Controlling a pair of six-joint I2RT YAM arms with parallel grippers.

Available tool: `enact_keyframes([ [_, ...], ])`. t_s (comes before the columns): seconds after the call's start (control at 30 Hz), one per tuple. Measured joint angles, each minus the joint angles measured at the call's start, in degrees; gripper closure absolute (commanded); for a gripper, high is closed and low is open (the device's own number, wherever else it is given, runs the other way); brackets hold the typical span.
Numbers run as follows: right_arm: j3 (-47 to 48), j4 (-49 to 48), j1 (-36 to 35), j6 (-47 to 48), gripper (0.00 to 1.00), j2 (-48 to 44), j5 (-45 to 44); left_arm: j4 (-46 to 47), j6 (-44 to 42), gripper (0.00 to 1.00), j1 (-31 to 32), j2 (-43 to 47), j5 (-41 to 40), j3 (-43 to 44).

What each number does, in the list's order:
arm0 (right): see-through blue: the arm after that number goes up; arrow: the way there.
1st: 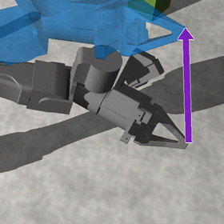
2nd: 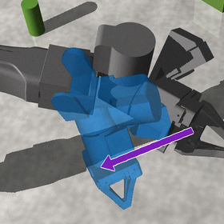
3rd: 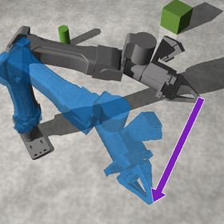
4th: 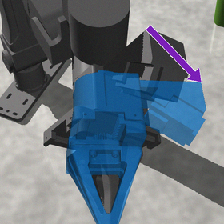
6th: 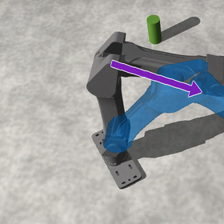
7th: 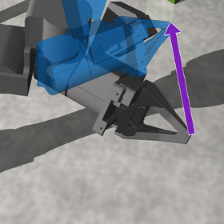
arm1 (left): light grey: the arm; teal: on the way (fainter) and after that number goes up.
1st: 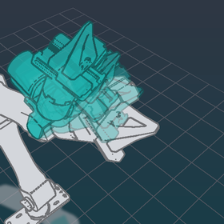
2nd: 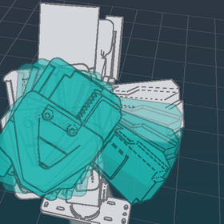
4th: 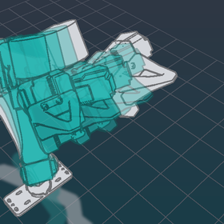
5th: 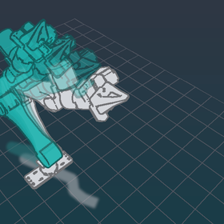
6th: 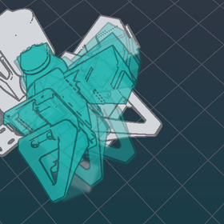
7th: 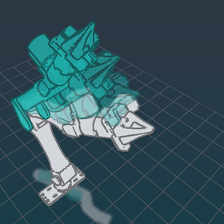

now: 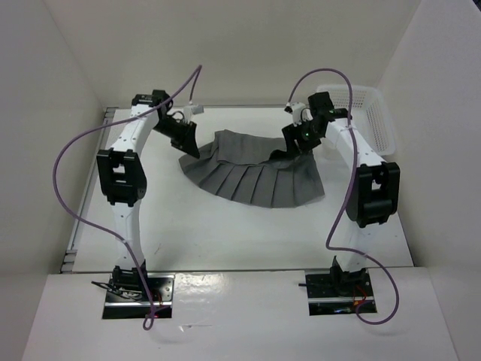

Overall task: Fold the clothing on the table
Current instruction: Fold the skirt

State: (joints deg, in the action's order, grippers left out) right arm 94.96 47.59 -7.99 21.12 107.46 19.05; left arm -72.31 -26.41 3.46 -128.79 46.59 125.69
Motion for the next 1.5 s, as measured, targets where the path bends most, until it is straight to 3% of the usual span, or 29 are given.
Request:
enact_keyframes([
  [0.1, -2.03, 0.57, -1.31, 0.0, 0.23, -1.03, -2.29, 0.83, -0.61, 0.7, 0.87, -0.61, 0.22, -8.26],
  [0.2, -2.8, 1.29, -1.97, -0.26, 0.23, -2.49, -3.06, 2.08, -0.15, 0.66, 1.01, -1.16, 0.46, -11.17],
  [0.4, -4.07, 0.72, -2.4, -1.77, 0.23, -6.93, -2.54, 8.17, 4.33, 0.66, 2.01, -4.85, 5.44, -9.14],
  [0.6, -10.12, 0.26, -2.49, -2.73, 0.23, -10.64, -2.86, 19.47, 15.41, 0.58, 5.09, -8.83, 7.52, -8.68],
  [0.63, -10.73, 0.26, -2.49, -2.86, 0.23, -10.71, -2.93, 21.07, 16.96, 0.52, 5.77, -9.11, 7.43, -8.66],
  [0.73, -12.31, 0.26, -2.51, -3.21, 0.23, -10.8, -3.58, 25.83, 21.64, 0.04, 7.85, -9.62, 6.64, -7.76],
  [0.77, -12.48, 0.2, -2.51, -3.28, 0.23, -10.8, -3.78, 27.32, 23.06, 0.0, 8.59, -9.7, 6.05, -7.23],
  [1.03, -12.92, 0.02, -2.54, -3.3, 0.23, -12.68, -4.76, 32.15, 28.39, 0.0, 8.79, -9.88, -2.64, -2.54],
  [1.37, -13.0, 0.02, -2.54, -3.3, 0.23, -12.85, -5.09, 30.32, 28.59, 0.0, 6.84, -4.92, -17.86, -5.9],
  [1.5, -13.0, 0.02, -2.54, -3.3, 0.24, -12.85, -5.11, 30.16, 28.59, 0.05, 6.97, -4.92, -17.81, -5.97],
])
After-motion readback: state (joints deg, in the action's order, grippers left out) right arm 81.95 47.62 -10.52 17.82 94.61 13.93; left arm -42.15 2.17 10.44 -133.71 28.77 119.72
